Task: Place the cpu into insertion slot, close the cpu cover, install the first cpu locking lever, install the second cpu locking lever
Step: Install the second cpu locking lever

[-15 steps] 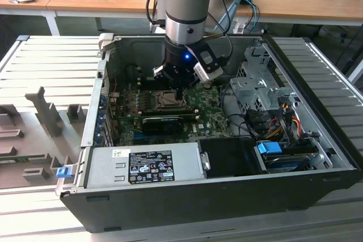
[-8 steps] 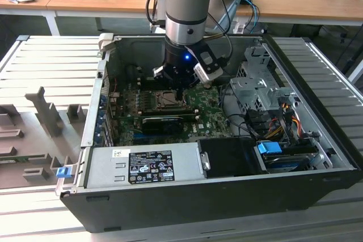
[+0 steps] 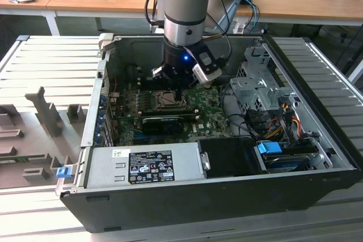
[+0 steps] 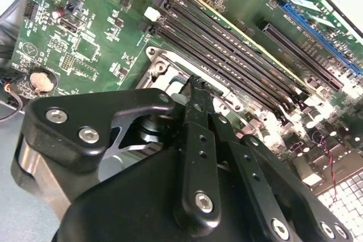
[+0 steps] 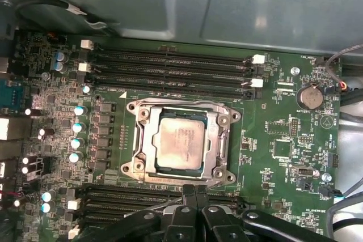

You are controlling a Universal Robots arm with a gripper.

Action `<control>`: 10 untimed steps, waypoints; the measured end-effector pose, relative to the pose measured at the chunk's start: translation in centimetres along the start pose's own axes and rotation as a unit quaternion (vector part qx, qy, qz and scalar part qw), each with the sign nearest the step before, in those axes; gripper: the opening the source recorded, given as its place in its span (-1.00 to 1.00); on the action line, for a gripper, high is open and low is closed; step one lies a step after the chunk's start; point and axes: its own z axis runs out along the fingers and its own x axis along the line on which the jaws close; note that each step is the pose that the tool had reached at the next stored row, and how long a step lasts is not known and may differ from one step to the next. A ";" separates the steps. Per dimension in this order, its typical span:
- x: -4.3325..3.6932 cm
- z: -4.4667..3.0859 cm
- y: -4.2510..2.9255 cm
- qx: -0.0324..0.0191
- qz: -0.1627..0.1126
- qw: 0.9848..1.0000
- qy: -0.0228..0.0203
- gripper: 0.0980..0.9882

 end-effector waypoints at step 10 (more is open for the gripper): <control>0.16 0.05 -0.02 0.000 0.000 1.000 0.000 -0.98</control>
